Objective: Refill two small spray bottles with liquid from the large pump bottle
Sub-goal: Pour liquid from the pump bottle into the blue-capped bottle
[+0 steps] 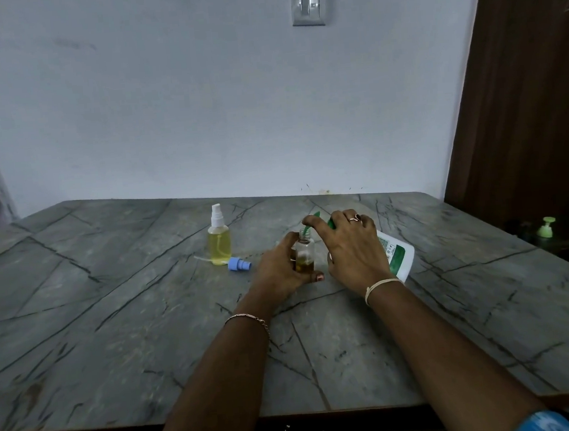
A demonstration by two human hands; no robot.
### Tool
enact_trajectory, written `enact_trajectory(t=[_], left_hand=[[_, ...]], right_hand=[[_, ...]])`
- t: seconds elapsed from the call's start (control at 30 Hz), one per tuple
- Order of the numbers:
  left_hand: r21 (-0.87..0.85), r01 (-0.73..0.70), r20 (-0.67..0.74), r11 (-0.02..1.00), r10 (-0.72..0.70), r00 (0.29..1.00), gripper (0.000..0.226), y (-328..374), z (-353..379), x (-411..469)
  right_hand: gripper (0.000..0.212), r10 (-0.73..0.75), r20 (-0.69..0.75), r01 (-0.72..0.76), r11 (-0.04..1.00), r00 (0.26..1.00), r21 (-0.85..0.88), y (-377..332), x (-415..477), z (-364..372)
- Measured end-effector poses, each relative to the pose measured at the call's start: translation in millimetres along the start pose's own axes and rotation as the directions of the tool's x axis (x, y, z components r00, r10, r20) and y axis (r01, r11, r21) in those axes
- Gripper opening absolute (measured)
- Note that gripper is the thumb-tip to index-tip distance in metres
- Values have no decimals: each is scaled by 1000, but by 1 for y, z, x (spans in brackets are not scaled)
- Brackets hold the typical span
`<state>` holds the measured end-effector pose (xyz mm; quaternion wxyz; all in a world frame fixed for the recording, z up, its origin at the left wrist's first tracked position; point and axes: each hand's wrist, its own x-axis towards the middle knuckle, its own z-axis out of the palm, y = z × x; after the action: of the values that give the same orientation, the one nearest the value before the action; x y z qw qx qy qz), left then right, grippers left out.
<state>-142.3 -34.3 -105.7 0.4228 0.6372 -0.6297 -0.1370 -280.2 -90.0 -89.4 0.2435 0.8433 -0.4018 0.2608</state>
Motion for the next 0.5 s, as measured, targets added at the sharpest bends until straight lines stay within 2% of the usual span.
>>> enact_trajectory(t=[0.27, 0.5], left_hand=[[6, -1, -17, 1000, 1, 1000, 68, 0, 1, 0], [47, 14, -11, 999, -14, 1000, 73, 1, 1, 0]], right_hand=[[78, -17, -4, 17, 999, 1000, -33, 2, -3, 2], [81, -22, -22, 21, 999, 1000, -45, 3, -6, 2]])
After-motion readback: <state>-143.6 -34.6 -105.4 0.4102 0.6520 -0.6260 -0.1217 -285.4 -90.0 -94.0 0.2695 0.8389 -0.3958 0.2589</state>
